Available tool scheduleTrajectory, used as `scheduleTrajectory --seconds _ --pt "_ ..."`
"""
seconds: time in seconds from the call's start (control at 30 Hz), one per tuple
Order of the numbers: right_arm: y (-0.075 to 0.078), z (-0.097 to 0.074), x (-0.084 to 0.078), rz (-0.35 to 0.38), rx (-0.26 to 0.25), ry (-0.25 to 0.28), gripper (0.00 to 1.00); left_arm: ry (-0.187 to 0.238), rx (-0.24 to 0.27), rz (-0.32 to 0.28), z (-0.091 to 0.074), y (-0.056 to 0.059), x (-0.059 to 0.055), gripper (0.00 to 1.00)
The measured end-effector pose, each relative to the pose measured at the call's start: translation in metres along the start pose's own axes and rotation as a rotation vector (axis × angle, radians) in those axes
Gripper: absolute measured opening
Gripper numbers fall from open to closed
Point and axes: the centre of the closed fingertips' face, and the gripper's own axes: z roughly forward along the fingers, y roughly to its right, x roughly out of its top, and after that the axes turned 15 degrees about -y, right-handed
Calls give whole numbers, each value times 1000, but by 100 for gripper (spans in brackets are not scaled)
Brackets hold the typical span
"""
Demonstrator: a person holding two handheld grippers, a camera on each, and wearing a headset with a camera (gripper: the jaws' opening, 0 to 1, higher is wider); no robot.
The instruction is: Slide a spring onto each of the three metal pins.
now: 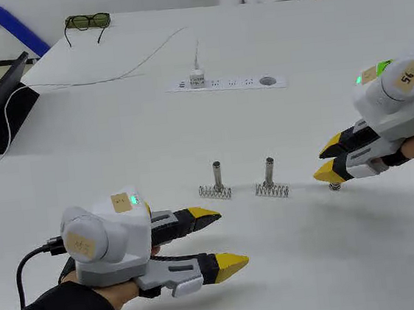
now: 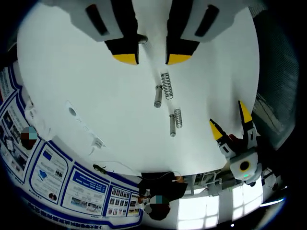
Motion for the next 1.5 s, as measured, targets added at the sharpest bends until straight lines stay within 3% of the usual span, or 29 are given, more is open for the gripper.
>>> scheduleTrajectory --seconds 0.4,0.8,1.5 --pt "-19 21 16 -65 44 -16 21 -2 4 -2 0 0 -1 46" --pt "-24 41 24 -85 73 -35 19 -4 6 -4 1 -1 -1 45" --pt "-24 65 13 -125 96 -111 14 -8 10 -7 0 -2 -3 45"
